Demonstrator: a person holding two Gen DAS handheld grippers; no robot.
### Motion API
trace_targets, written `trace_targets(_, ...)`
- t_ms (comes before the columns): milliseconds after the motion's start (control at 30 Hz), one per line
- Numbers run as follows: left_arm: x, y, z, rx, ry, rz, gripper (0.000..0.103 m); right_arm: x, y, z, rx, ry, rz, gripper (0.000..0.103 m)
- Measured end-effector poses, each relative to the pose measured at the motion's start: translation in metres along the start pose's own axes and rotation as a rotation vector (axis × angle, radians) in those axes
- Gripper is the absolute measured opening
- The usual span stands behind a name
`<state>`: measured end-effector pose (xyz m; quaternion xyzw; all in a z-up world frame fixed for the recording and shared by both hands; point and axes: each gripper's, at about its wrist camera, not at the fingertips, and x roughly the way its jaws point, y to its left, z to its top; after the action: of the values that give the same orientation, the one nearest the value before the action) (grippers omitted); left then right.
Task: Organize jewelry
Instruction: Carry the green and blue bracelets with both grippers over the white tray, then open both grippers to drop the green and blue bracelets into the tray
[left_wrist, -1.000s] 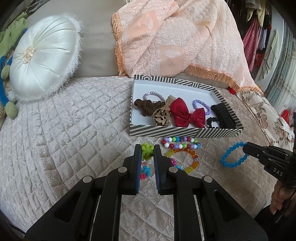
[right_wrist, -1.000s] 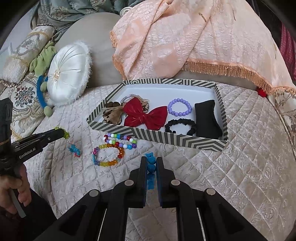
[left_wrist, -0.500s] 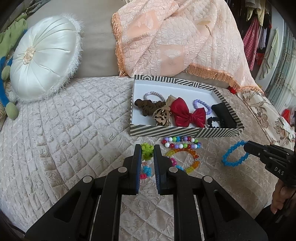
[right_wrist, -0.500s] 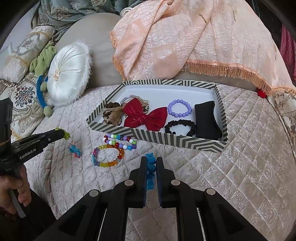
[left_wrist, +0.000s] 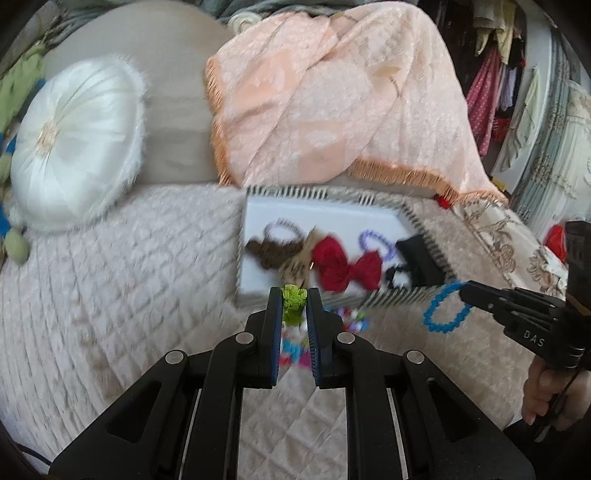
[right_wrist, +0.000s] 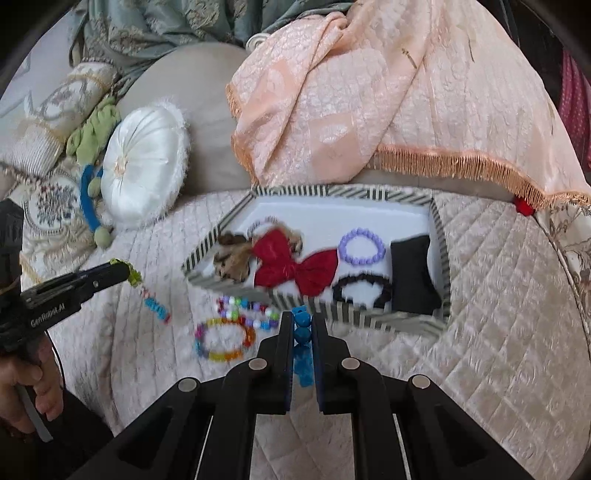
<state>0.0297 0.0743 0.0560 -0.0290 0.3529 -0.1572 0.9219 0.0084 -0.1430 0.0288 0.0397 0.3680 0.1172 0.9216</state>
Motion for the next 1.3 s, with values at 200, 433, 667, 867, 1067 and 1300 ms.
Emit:
trace_targets(200,0.024,-0.023,0.060,0.023,-0.014,-0.057,0.011,0.007,-0.007,0.051,-0.007,-0.042,-0.004,0.008)
trace_targets(433,0.111,-0.059,0.116,0.017,0.017,-0.113,0.011,0.063,-0.033,0.106,0.030,-0.013,-0.031,0.008)
trace_targets(667,0.212,-0.052,0.120,-0.083,0.145,-0.139,0.011,0.135,-0.073,0.130,0.149,0.063,-0.016,0.008)
trace_targets(867,0.236,-0.037,0.110,-0.053,0.187,-0.022,0.011,0.176,-0.087,0.140,0.172,0.113,-0.018,0.008)
trace_targets(1067,0.238,-0.030,0.097,0.006,0.205,0.066,0.011,0.195,-0.125,0.134,0.229,0.175,-0.121,0.008)
trace_targets(1300,0.235,-0.031,0.092,0.047,0.213,0.094,0.029,0.189,-0.150,0.125,0.317,0.188,-0.095,0.008)
